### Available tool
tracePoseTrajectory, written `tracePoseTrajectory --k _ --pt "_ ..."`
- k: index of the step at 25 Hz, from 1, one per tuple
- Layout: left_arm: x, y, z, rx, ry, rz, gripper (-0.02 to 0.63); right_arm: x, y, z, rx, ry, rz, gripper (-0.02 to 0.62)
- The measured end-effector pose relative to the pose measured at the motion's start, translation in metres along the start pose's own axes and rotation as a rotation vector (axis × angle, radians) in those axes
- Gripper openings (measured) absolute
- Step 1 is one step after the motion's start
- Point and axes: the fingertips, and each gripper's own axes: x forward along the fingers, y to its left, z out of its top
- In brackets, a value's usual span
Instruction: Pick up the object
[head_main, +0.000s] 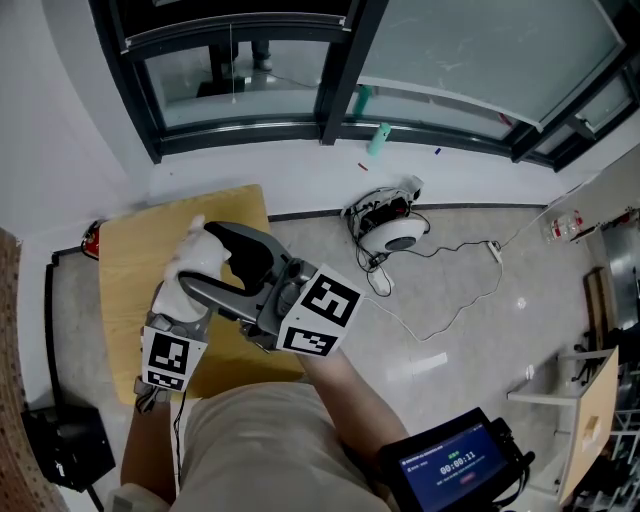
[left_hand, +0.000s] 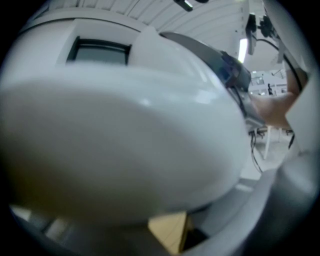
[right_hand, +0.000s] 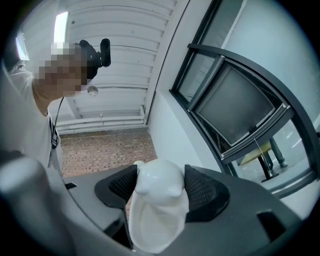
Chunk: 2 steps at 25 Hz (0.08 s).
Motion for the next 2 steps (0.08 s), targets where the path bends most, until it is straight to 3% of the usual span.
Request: tracePoseTrajectory --k 2 --pt "0.0000 -0.0017 -0.0077 -0.008 0.017 -0.005 0.137 -0.0006 -0.0029 -0.0065 0.019 0.006 -0.007 0.307"
